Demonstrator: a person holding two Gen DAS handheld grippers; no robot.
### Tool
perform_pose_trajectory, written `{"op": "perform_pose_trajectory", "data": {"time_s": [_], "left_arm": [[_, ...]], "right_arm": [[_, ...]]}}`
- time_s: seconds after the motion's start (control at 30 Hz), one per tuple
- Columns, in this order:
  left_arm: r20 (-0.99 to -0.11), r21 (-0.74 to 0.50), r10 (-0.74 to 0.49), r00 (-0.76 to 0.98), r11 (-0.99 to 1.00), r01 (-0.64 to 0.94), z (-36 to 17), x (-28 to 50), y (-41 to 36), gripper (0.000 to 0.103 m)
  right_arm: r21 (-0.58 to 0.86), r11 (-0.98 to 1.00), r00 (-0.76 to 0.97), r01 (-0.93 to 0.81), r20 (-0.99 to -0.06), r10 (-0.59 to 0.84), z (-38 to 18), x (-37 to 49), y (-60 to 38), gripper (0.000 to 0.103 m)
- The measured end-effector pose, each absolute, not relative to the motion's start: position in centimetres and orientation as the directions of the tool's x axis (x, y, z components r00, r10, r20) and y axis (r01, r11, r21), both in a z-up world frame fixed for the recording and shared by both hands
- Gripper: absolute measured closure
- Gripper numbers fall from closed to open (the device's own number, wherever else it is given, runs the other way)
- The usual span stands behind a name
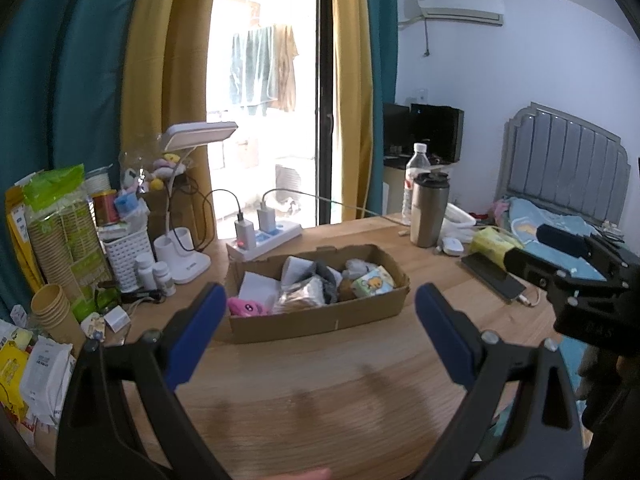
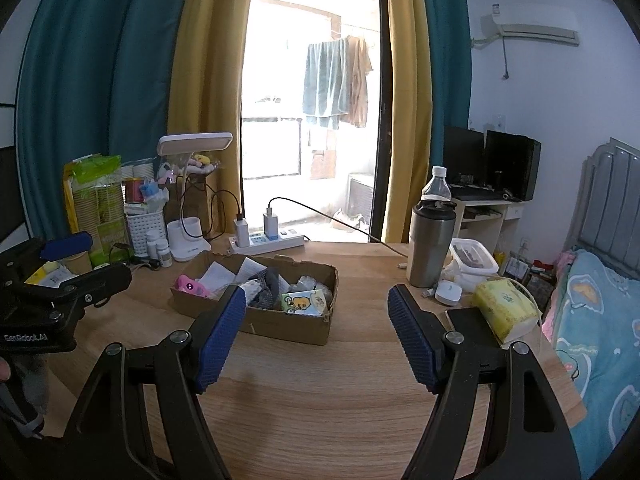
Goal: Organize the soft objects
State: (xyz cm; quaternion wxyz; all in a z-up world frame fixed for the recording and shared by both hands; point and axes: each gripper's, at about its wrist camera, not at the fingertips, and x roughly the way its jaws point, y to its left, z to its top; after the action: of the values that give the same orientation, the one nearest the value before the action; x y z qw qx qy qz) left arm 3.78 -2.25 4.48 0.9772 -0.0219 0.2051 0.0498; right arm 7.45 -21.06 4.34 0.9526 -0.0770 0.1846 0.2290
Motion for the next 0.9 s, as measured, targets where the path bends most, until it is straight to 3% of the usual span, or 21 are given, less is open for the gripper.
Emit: {"op": "perform_pose_trajectory", "data": {"time_s": [0.9], "left_arm": [[-0.401, -0.025, 0.103, 0.910, 0.992, -0.123, 4.62, 3.65, -2.12, 0.006]], "right_arm": [[-0.059, 0.876, 0.819, -0.480, -0.387, 0.423, 4.52, 7.07, -20.63, 0.026]]}}
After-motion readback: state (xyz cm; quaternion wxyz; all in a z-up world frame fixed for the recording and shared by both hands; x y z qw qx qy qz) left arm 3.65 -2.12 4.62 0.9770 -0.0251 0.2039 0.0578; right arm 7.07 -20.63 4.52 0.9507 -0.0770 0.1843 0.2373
